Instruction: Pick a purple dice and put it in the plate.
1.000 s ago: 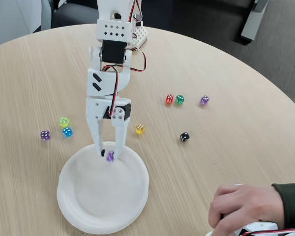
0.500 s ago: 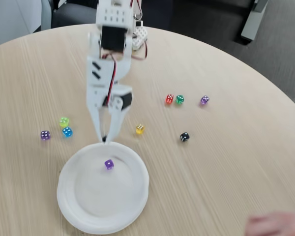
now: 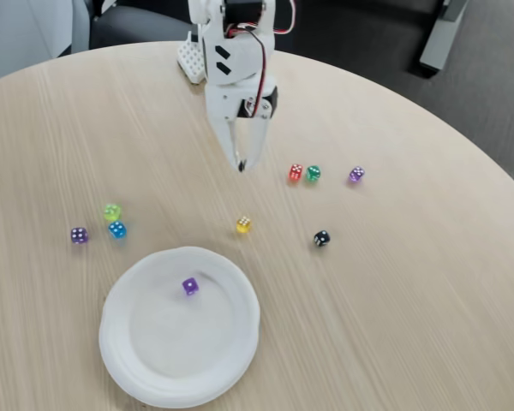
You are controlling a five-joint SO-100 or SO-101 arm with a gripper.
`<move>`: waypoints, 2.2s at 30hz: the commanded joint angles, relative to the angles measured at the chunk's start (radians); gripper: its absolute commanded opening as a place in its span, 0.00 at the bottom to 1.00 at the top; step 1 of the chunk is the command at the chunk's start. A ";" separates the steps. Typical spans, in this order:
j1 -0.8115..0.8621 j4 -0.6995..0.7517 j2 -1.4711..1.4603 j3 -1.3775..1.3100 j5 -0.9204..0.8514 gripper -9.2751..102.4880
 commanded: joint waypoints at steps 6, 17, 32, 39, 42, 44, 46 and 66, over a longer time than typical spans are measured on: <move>0.008 0.009 0.225 0.209 -0.207 0.08; 0.012 0.011 0.400 0.416 -0.402 0.08; 0.011 0.057 0.522 0.422 -0.508 0.08; 0.011 0.275 0.719 0.422 -0.545 0.08; 0.011 0.333 0.778 0.422 -0.537 0.08; 0.011 0.337 0.785 0.422 -0.523 0.08; 0.011 0.337 0.787 0.422 -0.503 0.08; 0.006 0.337 0.798 0.422 -0.368 0.08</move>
